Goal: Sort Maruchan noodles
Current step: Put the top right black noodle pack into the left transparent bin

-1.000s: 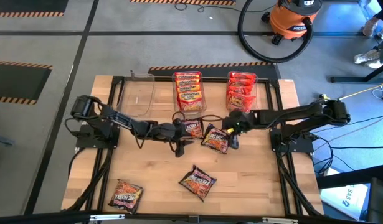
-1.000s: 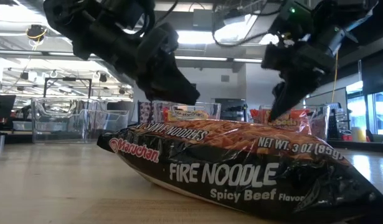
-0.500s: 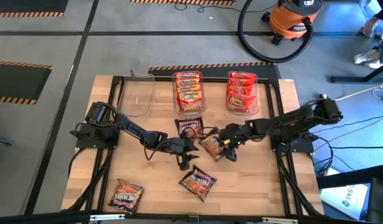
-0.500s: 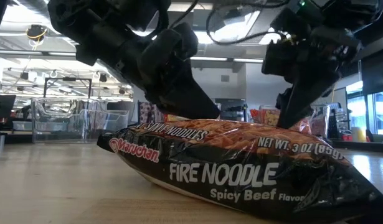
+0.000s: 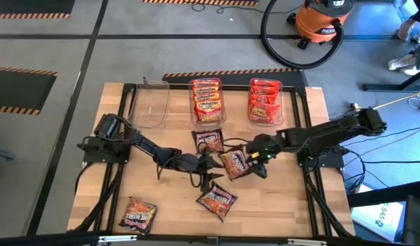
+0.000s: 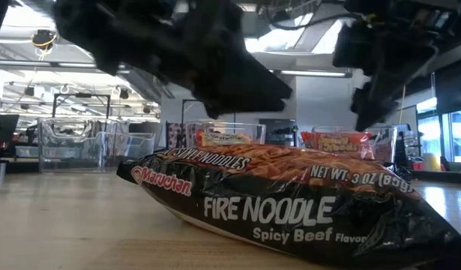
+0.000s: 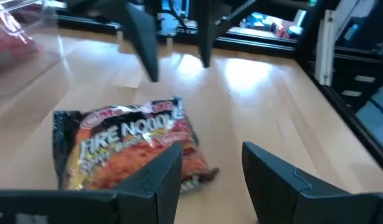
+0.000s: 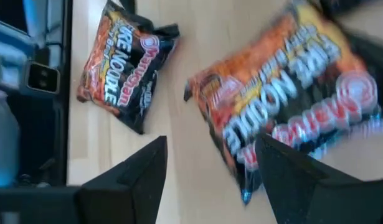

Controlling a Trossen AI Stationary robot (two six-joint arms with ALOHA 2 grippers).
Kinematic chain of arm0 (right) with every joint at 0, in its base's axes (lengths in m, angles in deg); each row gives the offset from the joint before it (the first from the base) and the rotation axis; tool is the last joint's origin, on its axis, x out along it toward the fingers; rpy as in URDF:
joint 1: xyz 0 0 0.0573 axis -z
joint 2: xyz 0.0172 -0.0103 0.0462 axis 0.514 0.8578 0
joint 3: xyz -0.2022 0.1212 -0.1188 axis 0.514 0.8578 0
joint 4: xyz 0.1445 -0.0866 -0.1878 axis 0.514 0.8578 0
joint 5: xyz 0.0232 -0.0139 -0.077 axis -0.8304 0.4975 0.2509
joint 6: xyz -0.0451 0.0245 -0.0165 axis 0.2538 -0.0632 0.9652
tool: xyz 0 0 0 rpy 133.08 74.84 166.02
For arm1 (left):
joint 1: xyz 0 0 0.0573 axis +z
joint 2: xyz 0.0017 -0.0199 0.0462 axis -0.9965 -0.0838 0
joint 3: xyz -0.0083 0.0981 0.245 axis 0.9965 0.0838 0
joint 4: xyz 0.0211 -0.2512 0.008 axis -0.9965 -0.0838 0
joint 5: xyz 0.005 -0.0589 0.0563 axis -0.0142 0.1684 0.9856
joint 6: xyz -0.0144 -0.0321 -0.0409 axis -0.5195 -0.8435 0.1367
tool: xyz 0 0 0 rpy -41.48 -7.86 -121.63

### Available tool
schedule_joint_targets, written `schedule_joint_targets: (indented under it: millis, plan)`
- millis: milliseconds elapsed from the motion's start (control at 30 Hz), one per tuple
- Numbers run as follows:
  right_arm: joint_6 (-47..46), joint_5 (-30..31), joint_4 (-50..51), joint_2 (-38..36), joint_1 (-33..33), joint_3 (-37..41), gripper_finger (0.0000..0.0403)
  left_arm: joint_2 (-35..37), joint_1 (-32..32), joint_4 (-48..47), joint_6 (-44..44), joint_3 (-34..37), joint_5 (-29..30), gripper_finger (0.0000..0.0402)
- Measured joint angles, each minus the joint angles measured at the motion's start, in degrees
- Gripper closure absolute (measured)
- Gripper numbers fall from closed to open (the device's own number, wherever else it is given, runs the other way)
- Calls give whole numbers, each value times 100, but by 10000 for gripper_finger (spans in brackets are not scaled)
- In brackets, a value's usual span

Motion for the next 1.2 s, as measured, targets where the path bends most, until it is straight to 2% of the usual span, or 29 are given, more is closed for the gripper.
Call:
schedule_joint_targets:
  millis: [200,333,433,700,800,1000,1200]
  plan:
    - [-890,317,-1196,-782,160,1156,189,-633,208,-506,8,-702,-148,243]
    - [-1660,459,-1977,-900,282,1826,191,-1059,295,-1350,6,-1221,-218,243]
    - [-2001,574,-2282,-876,270,2098,186,-1220,333,-1517,-14,-1418,-173,243]
    - [-2227,920,-2433,-508,272,2200,90,-1332,345,-1552,-16,-1426,-139,243]
    - [-2209,1004,-2743,-311,272,2198,66,-1332,345,-1545,-16,-1426,-125,243]
    - [-2182,801,-3659,183,272,2191,57,-1332,343,-1552,-16,-1426,-110,243]
    - [-2331,1032,-4046,815,272,2191,56,-1332,351,-1545,-16,-1424,-30,243]
